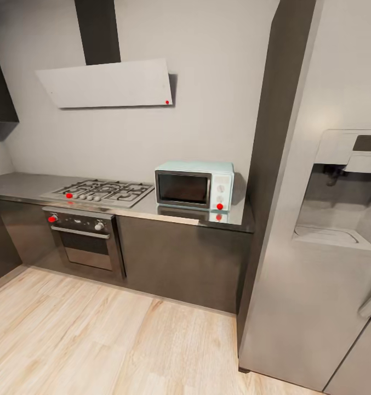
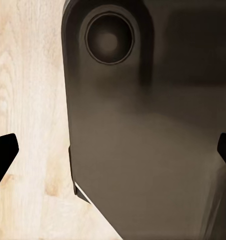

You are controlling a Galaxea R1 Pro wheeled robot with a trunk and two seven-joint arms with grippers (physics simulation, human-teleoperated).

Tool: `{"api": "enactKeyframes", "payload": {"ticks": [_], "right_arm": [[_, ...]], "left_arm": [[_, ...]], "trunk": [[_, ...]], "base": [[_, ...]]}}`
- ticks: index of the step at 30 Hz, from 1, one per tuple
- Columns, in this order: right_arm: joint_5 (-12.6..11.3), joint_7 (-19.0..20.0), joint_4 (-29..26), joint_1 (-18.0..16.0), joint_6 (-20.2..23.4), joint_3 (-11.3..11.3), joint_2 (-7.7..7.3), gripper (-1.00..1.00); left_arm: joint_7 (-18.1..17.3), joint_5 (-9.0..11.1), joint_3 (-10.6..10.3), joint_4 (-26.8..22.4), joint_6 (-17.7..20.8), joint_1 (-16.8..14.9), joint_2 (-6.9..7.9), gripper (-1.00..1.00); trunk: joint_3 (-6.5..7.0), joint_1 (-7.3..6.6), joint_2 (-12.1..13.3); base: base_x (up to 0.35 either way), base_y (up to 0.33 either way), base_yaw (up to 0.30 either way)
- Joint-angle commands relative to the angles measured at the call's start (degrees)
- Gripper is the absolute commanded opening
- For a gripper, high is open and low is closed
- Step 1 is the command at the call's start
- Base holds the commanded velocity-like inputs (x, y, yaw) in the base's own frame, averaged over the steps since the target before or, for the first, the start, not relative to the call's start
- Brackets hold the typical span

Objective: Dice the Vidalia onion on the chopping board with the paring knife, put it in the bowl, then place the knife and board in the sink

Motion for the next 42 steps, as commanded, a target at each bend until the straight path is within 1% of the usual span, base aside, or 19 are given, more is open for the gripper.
{"api": "enactKeyframes", "payload": {"ticks": [1,42], "right_arm": [[0.0,0.0,0.0,0.0,0.0,0.0,0.01,1.00],[0.0,0.0,0.0,0.0,0.0,-0.1,0.05,1.00]], "left_arm": [[0.0,0.0,0.0,0.0,0.0,0.0,0.00,1.00],[0.0,0.3,0.1,0.0,0.0,0.0,-0.11,1.00]], "trunk": [[-0.04,0.00,0.0],[-0.04,0.00,0.0]], "base": [[0.000,0.000,0.000],[0.000,0.000,0.000]]}}
